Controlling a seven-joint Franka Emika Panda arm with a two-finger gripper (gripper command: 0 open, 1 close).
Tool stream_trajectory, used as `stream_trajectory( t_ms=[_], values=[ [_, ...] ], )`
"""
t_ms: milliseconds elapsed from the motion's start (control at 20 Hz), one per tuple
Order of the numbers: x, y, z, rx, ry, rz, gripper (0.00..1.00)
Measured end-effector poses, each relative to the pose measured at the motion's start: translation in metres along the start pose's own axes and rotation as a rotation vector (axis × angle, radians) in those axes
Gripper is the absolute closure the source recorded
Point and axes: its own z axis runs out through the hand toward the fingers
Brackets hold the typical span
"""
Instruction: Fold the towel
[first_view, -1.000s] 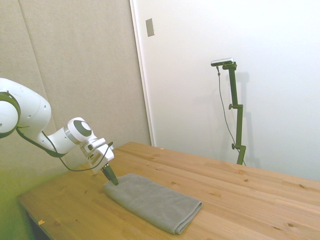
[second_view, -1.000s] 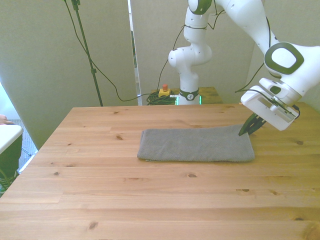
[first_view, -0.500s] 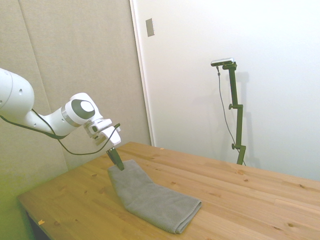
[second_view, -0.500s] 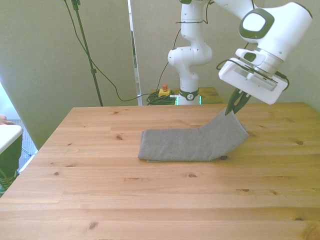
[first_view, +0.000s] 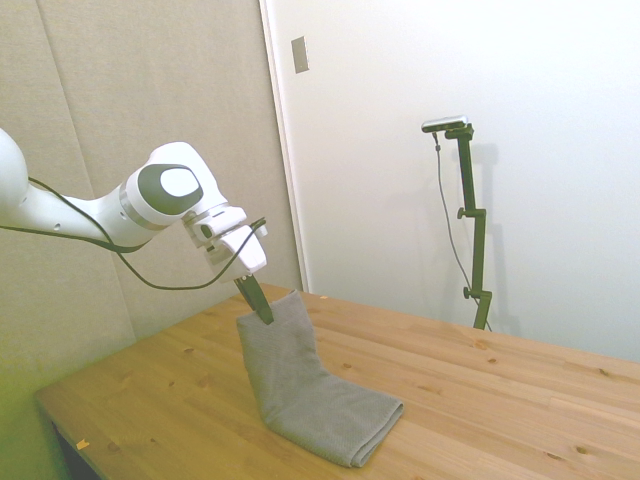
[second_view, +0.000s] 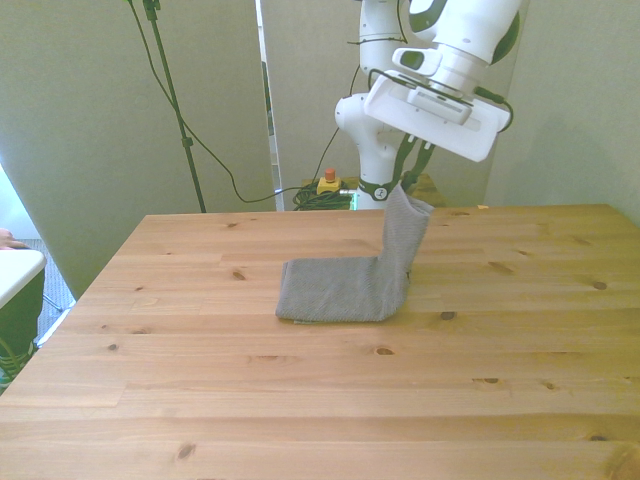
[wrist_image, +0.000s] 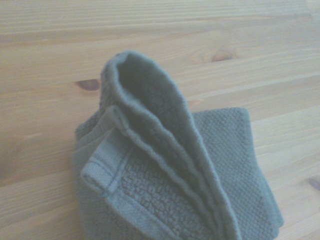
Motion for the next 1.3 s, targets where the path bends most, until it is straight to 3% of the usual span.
stream_trajectory(
  t_ms=[200,250,700,1150,1300],
  values=[
    [0.032,0.024,0.041,-0.029,-0.024,0.04,1.0],
    [0.037,0.027,0.049,-0.036,-0.029,0.049,0.0],
    [0.071,0.032,0.103,-0.04,-0.08,0.08,0.0],
    [0.079,0.035,0.092,-0.009,-0.097,0.082,0.0],
    [0.066,0.043,0.073,0.062,-0.2,-0.002,0.0]
  ],
)
